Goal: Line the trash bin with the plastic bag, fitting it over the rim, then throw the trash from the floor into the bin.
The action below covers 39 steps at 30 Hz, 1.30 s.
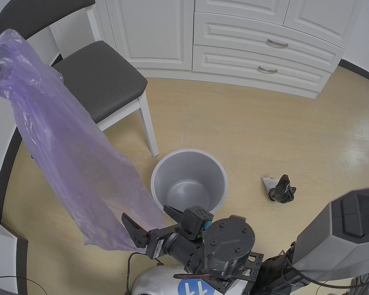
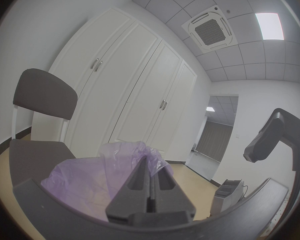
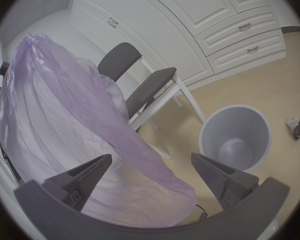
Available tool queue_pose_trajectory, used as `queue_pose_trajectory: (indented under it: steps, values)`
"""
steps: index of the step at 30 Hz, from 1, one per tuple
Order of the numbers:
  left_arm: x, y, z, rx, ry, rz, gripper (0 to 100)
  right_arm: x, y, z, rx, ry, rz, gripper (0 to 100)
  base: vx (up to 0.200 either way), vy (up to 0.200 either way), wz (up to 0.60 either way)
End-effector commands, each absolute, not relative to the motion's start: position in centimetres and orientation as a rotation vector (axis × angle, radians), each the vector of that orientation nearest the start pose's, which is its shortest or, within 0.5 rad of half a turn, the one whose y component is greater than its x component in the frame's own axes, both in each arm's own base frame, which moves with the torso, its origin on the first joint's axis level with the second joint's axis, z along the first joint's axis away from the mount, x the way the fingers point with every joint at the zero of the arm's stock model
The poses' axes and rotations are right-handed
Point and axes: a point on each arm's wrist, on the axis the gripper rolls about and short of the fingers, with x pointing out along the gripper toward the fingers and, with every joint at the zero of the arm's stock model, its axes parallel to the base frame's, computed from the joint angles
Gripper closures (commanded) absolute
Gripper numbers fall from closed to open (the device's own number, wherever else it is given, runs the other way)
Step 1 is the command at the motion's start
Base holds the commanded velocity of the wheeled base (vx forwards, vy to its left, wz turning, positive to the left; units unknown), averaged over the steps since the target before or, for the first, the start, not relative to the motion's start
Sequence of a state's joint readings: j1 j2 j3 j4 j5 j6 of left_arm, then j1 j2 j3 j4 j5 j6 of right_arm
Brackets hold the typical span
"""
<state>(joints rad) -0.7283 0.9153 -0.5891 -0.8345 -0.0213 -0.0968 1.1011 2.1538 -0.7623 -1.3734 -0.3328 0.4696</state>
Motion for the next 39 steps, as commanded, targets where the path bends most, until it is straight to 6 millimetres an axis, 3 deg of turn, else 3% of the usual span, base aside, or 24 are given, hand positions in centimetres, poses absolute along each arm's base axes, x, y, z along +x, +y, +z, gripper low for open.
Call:
queue_pose_trajectory:
  steps: [1, 39]
  values:
    - [7.1, -6.4, 30.3, -0.271, -0.455, -0.758, 100, 17.7, 33.2, 7.6, 0.413, 0.217, 0.743, 0, 0.0, 0.0, 0.0]
    - [7.2, -6.4, 30.3, -0.272, -0.455, -0.757, 100, 18.7, 34.0, 3.8, 0.417, 0.311, 0.731, 0, 0.0, 0.0, 0.0]
